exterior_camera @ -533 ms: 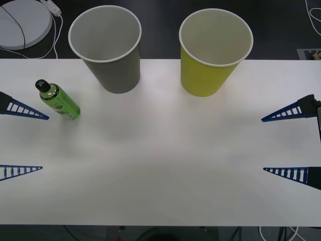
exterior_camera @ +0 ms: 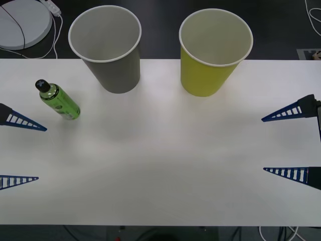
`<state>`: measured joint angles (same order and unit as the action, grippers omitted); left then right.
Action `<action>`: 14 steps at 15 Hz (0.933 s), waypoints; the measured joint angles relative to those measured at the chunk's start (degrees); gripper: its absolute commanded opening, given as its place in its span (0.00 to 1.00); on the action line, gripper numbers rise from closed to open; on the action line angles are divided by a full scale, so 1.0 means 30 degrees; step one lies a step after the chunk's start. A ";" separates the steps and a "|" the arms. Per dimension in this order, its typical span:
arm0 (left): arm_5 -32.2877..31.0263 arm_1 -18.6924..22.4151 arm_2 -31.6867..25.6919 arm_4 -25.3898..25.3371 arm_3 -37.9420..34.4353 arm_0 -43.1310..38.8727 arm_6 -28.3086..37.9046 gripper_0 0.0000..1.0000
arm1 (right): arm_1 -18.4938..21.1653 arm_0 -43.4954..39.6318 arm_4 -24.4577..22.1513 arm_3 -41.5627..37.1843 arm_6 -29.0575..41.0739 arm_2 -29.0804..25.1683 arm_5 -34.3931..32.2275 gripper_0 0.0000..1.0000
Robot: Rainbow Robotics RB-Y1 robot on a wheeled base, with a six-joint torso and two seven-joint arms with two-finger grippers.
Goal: Put the can into the green bin and the plastic bottle into the gray bin
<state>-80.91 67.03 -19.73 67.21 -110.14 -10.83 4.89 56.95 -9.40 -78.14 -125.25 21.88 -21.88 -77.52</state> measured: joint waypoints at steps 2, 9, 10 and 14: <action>0.0240 0.1073 0.0012 -0.0285 0.0041 -0.0177 0.0062 1.00 | 0.0000 0.0000 0.0000 0.0000 0.0000 0.0000 0.0000 1.00; 0.2508 0.1342 0.0042 -0.2429 0.2837 -0.1086 -0.0236 1.00 | 0.0000 0.0000 0.0000 0.0000 0.0000 0.0000 0.0000 1.00; 0.2905 0.1337 0.0041 -0.2792 0.3349 -0.1228 -0.0341 1.00 | 0.0000 0.0000 0.0000 0.0000 0.0000 0.0000 0.0000 1.00; 0.4229 0.1008 0.0020 -0.4343 0.4934 -0.2093 -0.1378 1.00 | 0.0000 0.0000 0.0000 0.0000 0.0000 0.0000 0.0000 1.00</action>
<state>-68.23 70.05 -19.67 54.18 -95.34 -17.11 0.76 56.95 -9.40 -78.14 -125.25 21.88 -21.88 -77.52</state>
